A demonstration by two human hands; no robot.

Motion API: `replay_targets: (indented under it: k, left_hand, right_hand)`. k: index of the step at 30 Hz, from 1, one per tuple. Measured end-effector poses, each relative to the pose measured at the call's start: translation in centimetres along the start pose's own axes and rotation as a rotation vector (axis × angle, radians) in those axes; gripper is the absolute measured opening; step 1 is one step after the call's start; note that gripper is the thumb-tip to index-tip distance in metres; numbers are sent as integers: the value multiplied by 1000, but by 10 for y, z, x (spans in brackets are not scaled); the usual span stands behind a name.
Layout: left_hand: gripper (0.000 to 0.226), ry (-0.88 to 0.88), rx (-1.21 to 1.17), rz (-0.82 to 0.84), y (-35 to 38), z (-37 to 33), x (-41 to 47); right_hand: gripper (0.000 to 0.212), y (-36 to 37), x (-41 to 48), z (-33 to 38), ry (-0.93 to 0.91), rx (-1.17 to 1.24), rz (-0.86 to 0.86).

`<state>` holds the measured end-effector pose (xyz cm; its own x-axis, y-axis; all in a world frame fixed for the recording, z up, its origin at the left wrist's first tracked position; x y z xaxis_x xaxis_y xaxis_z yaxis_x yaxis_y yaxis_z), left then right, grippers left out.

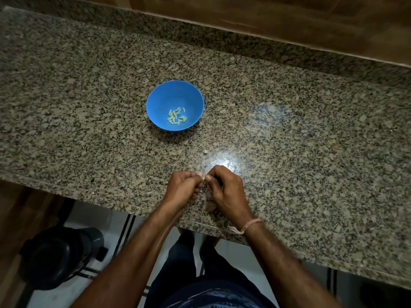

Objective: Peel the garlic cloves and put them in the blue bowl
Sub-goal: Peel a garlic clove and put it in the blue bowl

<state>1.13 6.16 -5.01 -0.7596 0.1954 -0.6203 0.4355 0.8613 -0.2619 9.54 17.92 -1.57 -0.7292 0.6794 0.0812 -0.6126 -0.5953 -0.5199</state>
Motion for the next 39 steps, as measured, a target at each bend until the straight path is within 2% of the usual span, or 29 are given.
replay_targets:
  k: [4,9,11,14,22,28,31,35,39]
  left_hand:
    - [21,-24,-47,-9,3,4,-1]
    - [29,200,114,-171,2,-13,-14]
    - [29,276,184,-196,3,-16,-16]
    - [21,318,163,-188,0,-18,-14]
    - [12,432,177,-158,-5,-25,-14]
    - [17,380,83,-139,-3,-23,-13]
    - [16,286,-37,-102,-2,-21,-11]
    - [17,159,-118,-40,3,-18,-13]
    - [12,374,148,-125,2,-24,-18]
  right_hand:
    - [17,-2,2,-2,7,-21,-25]
    - [17,4,1,-15,321,146,-13]
    - [20,6,1,-17,369,200,-20]
    - [21,5,1,-22,418,260,-47]
    - [21,-6,4,-14,291,174,-118]
    - [18,-8,6,-10,187,99,-131]
    - [15,-9,5,-11,183,124,-128]
    - [20,-3,3,-21,398,261,-77]
    - [24,2,0,-28,579,410,-57]
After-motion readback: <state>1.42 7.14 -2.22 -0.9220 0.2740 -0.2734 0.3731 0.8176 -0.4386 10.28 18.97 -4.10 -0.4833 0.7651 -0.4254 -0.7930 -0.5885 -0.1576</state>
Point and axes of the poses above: each hand's wrist, its own x-axis towards the middle knuckle, its own y-axis out of the palm, z = x × y, the point moved 6 cm from there along x, towards the middle knuckle, and after that the axes turned 14 degrees about -z, right-handed, at the moved point
